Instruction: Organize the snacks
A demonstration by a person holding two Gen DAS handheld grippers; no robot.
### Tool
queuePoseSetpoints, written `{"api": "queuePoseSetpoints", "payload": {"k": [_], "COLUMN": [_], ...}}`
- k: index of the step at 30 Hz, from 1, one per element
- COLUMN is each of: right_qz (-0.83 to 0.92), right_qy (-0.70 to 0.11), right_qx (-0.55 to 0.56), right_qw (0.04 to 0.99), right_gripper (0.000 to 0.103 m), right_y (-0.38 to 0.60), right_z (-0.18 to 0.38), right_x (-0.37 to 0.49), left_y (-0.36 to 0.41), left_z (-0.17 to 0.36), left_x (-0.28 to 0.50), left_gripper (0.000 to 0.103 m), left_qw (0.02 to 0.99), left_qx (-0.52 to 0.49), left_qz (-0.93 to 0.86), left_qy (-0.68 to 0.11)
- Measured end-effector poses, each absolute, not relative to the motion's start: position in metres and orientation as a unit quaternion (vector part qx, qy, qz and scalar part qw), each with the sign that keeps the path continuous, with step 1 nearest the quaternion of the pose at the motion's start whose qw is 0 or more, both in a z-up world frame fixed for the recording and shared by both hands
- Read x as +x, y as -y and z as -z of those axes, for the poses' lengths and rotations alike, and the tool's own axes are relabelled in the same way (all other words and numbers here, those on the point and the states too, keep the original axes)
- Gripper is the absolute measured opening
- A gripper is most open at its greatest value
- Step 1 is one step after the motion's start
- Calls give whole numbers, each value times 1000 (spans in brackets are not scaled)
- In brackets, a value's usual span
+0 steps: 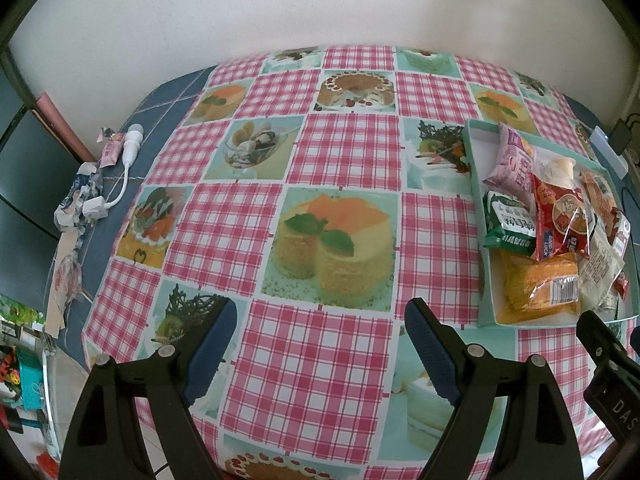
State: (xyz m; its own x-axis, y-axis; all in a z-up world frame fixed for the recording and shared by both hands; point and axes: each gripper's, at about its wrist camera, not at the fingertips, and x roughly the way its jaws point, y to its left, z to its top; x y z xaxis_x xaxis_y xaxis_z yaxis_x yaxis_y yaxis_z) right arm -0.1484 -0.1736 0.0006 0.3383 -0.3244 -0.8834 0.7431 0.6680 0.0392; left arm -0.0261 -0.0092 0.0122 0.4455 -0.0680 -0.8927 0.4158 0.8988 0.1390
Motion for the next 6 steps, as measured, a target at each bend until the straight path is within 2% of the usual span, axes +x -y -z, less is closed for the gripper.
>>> {"api": "queuePoseSetpoints", "payload": {"k": [6], "right_qz": [339], "right_qy": [-465], "right_qx": [225], "right_qw": [786], "right_gripper": [103], "right_y": [173], "right_z": [0], "right_x": [-149], "left_y": [9], "left_z": [-12], "left_x": [-25], "left_gripper": [86], "left_qw": [830], "left_qx": [170], "left_qz": [147], "left_qy": [-510]}}
